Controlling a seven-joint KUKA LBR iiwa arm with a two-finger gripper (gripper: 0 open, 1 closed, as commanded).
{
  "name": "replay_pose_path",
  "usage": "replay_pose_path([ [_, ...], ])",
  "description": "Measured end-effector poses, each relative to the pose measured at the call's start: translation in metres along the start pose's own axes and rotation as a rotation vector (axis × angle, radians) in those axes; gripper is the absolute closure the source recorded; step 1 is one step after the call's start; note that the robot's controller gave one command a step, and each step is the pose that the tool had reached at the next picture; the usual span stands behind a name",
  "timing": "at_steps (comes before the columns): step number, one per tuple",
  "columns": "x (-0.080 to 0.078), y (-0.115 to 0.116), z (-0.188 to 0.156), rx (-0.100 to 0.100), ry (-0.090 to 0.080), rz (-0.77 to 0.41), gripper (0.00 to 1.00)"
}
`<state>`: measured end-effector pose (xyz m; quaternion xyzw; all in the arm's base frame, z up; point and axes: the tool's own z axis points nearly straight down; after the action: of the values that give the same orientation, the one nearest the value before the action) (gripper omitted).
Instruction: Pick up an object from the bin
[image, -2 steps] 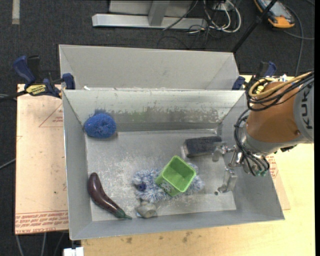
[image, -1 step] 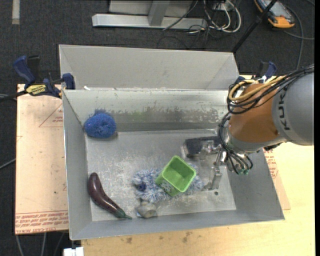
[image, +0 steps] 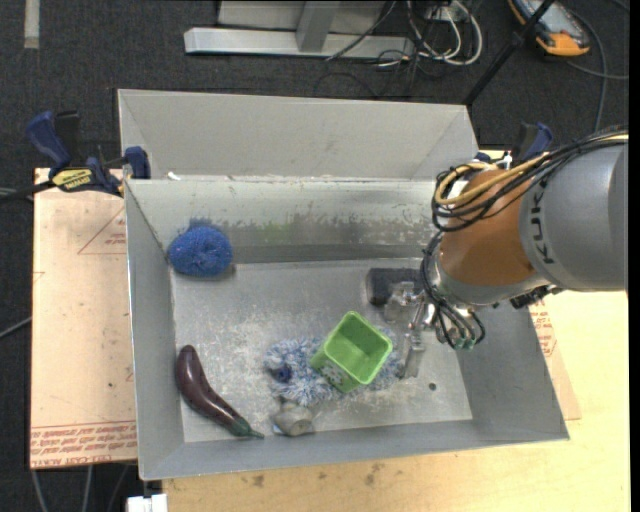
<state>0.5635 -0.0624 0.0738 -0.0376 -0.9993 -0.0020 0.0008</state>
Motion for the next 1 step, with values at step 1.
replay_pose_path([
  [1,-0.0052,0.0168,0.001,0.005,-0.004,0.054,0.0],
])
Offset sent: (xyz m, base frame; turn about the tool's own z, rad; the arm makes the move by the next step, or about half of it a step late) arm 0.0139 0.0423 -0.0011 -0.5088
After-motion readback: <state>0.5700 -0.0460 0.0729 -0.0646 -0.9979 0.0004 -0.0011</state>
